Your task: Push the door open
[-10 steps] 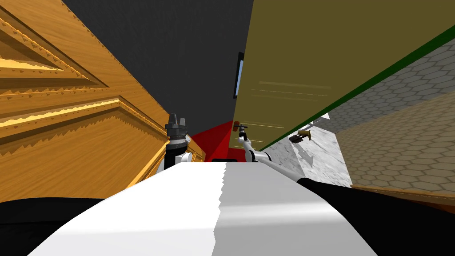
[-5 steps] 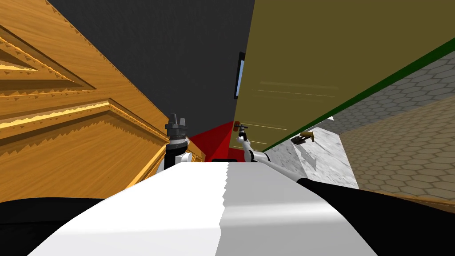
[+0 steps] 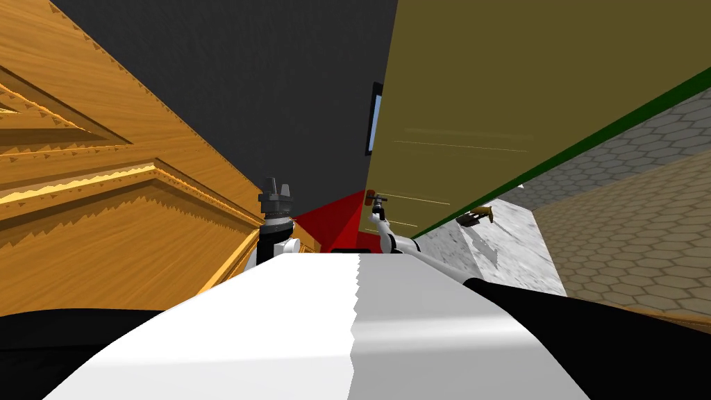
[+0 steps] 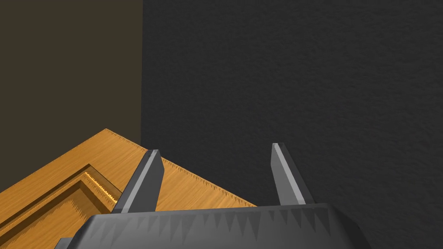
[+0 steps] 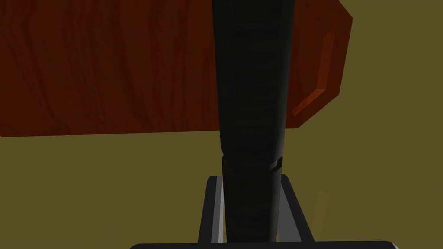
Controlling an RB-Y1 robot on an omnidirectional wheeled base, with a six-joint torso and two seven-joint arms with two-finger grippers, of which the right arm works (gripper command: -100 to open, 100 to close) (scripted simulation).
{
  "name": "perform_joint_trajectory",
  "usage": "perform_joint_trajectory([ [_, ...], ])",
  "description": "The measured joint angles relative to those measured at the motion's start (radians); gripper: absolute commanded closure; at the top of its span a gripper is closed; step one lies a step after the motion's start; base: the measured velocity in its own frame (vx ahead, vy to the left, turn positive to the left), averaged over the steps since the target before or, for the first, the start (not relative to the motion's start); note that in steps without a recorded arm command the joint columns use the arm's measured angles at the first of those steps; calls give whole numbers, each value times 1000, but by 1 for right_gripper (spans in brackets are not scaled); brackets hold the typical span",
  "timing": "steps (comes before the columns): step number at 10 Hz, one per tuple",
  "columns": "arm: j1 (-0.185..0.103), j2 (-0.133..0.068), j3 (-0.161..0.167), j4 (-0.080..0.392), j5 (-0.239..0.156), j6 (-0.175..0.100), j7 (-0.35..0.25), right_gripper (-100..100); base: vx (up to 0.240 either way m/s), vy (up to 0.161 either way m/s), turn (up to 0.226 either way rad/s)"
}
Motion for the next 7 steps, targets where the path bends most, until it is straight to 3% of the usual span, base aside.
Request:
perform_joint_trajectory([
  [1, 30, -2, -7, -48, -7, 23, 12, 100, 106, -35, 30],
  [3, -1, -17, -24, 5, -19, -5, 31, 100, 79, -7, 6],
  [4, -34, -34, -35, 72, -28, -42, 38, 100, 79, -2, 29],
  [5, -17, -30, -38, 35, -30, -31, 46, 100, 121, -22, 26],
  [7, -28, -44, -70, 49, -54, -33, 77, 100, 162, -22, 19],
])
